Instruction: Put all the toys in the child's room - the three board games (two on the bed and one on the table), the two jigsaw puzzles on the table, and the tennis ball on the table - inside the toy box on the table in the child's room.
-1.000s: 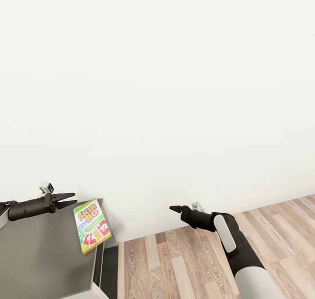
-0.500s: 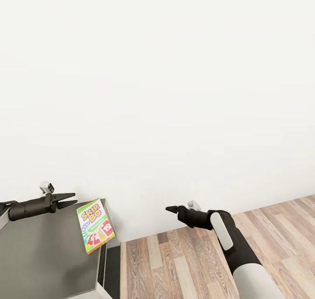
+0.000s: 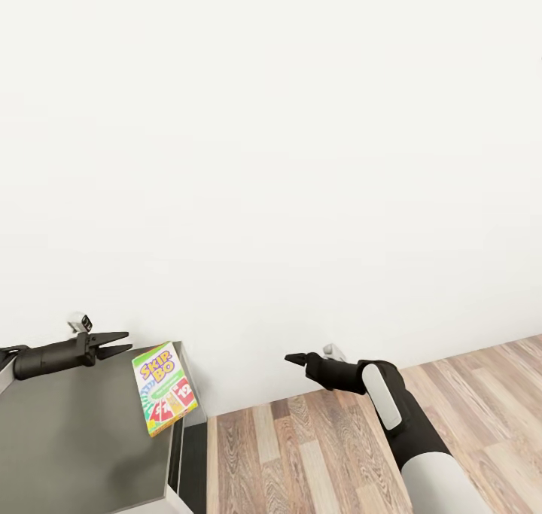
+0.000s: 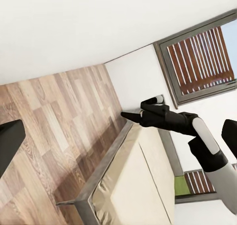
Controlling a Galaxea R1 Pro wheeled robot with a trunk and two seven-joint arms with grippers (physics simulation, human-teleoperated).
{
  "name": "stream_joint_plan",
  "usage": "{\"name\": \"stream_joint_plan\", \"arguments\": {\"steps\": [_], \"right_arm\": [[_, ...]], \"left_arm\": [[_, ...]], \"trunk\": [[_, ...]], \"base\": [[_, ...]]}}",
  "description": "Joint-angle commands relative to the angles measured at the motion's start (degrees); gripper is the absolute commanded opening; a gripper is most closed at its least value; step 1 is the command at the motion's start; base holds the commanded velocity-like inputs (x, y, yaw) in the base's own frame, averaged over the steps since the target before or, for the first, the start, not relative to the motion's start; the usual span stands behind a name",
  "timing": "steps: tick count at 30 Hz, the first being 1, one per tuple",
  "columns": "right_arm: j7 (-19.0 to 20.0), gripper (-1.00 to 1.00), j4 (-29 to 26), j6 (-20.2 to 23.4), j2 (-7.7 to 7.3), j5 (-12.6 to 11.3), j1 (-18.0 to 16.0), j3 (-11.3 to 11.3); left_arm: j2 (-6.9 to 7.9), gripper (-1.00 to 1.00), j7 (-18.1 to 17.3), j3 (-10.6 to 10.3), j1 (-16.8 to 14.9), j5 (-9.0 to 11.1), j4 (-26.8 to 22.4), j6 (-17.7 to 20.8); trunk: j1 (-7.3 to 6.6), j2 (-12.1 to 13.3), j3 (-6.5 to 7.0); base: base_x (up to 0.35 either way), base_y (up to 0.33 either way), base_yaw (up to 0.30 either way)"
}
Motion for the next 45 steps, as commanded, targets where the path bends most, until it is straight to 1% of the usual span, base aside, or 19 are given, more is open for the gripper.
{"name": "stream_joint_plan", "arguments": {"steps": [1,2,19,29,34,45], "right_arm": [[0.46,1.00,-0.02,0.32,0.06,0.43,-0.05,-0.24],[0.47,1.00,-0.02,0.33,0.07,0.42,-0.05,-0.24],[0.52,1.00,-0.09,0.33,0.27,0.36,-0.05,-0.17],[0.67,1.00,-0.30,0.29,-0.23,0.20,0.03,-0.22],[0.69,1.00,-0.44,0.30,-0.11,0.12,0.03,-0.19],[0.69,1.00,-0.46,0.25,-0.10,0.10,0.03,-0.25]], "left_arm": [[0.05,1.00,-0.22,-0.40,-0.08,0.30,0.00,0.64],[0.04,1.00,-0.20,-0.40,-0.08,0.30,-0.01,0.66],[-0.26,1.00,0.29,-0.31,-0.08,0.06,0.00,1.02],[-0.26,1.00,0.31,-0.31,-0.08,0.11,-0.02,1.06],[-0.26,1.00,0.27,-0.31,-0.08,0.14,-0.01,1.05],[-0.26,1.00,0.22,-0.39,-0.08,0.21,0.00,1.02]], "trunk": [[0.04,-0.13,-0.12],[0.04,-0.13,-0.12],[3.77,-6.94,-3.18],[3.77,-6.94,-3.18],[3.77,-6.94,-3.19],[3.77,-6.94,-3.19]], "base": [[0.000,0.000,0.000],[0.000,0.000,0.000],[0.000,0.000,0.000],[0.000,0.000,0.019],[0.000,0.000,0.129],[0.000,0.000,0.013]]}}
